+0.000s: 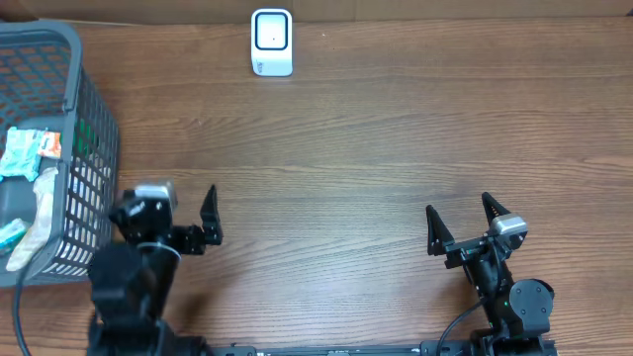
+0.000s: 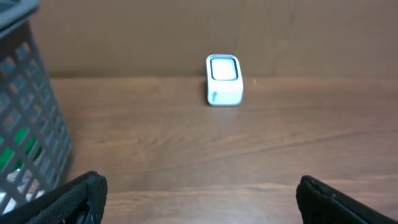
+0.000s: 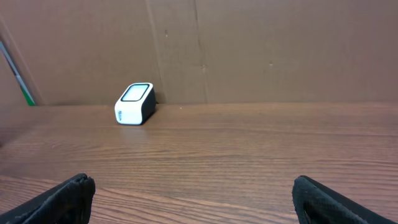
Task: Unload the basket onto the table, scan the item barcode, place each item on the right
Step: 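Move the left gripper over the grey basket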
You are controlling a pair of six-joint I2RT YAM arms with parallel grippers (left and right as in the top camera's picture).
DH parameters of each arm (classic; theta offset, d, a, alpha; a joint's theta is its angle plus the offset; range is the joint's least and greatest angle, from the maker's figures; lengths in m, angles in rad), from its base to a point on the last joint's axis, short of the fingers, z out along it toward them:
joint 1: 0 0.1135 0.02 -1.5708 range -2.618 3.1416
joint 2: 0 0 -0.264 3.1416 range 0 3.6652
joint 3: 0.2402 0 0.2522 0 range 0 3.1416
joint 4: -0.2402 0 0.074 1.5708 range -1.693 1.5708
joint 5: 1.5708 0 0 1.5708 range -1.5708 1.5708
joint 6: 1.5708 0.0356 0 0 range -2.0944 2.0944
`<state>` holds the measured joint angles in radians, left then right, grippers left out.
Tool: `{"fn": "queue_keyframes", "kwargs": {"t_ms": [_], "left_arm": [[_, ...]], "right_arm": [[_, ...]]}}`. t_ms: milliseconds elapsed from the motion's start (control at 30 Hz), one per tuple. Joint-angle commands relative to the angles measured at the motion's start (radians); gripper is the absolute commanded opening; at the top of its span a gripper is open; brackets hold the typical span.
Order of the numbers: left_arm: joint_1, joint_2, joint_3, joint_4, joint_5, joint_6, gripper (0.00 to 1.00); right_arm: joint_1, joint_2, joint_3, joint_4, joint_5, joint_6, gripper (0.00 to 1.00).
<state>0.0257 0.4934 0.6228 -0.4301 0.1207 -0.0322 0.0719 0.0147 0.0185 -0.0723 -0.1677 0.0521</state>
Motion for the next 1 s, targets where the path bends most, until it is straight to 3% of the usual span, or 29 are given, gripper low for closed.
{"fn": "queue_keyframes", "kwargs": {"t_ms": [0, 233, 567, 800, 967], "left_arm": [[-0.003, 0.135, 0.178, -0.075, 0.068, -0.028, 1.0], [-0.003, 0.427, 0.514, -0.323, 0.155, -0.028, 1.0], [-0.003, 0.875, 1.089, -0.866, 0.227, -0.027, 0.99], [0.0, 0.989, 1.117, -0.814, 0.213, -0.017, 1.0], [0.111, 1.043, 1.308, -0.806, 0.213, -0.166, 0.96]], "right_arm": [[0.0, -0.012, -0.011, 0.003, 0.01, -0.001, 1.0], [0.0, -0.011, -0.011, 0.003, 0.01, -0.001, 1.0], [0.0, -0.011, -0.011, 0.003, 0.01, -0.001, 1.0], [0.0, -0.011, -0.011, 0.003, 0.01, -0.001, 1.0], [0.0, -0.012, -0.011, 0.003, 0.01, -0.001, 1.0]]}}
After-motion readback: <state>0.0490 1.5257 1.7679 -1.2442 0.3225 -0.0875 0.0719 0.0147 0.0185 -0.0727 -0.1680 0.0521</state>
